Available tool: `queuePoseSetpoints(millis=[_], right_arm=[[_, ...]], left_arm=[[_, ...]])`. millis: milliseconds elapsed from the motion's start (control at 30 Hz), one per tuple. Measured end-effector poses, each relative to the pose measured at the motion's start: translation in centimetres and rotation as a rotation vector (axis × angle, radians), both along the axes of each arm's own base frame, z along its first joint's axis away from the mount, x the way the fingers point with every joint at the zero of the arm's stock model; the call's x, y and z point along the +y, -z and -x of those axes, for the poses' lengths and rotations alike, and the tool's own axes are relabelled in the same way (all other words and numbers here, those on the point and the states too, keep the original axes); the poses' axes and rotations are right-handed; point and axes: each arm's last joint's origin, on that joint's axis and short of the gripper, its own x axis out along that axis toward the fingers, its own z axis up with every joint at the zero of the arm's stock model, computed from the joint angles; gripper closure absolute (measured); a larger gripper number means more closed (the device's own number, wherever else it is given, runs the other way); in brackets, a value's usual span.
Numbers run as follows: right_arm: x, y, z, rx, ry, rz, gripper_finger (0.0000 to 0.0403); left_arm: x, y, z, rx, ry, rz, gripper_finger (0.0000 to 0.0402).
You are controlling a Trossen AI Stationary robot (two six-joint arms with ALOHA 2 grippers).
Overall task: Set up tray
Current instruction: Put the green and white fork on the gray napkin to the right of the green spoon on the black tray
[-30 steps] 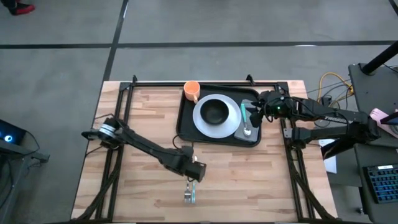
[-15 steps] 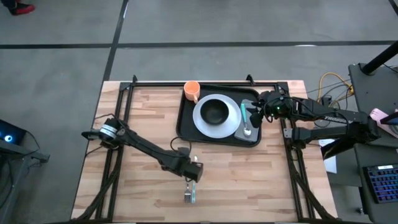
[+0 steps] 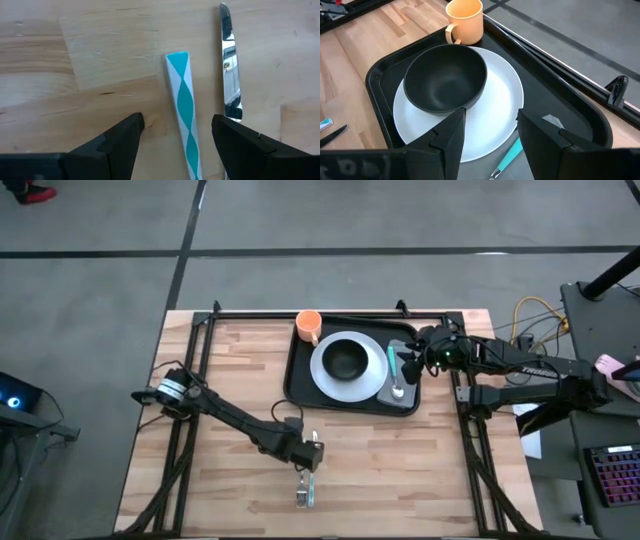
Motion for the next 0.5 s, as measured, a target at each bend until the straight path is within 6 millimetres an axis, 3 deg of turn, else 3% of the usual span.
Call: queuePoseSetpoints(millis=[133,400,500], right_arm=[[0.00,-0.01,0.00,-0.001,0.000,0.000,0.0234],[0.00,-0.01,-0.01,0.000,-0.002,0.003,0.0234],[0.00,-0.01,-0.01,0.004,-0.007,0.008,0.0234]], left_arm=[[0.15,0.20,0.12,0.012,-0.002,-0.001,0.0209],[0.52,0.49,0.31,0.041,0.008,-0.004,0.0350],[0.53,0.51,0.37,0.061,0.061,0.000,0.0380]])
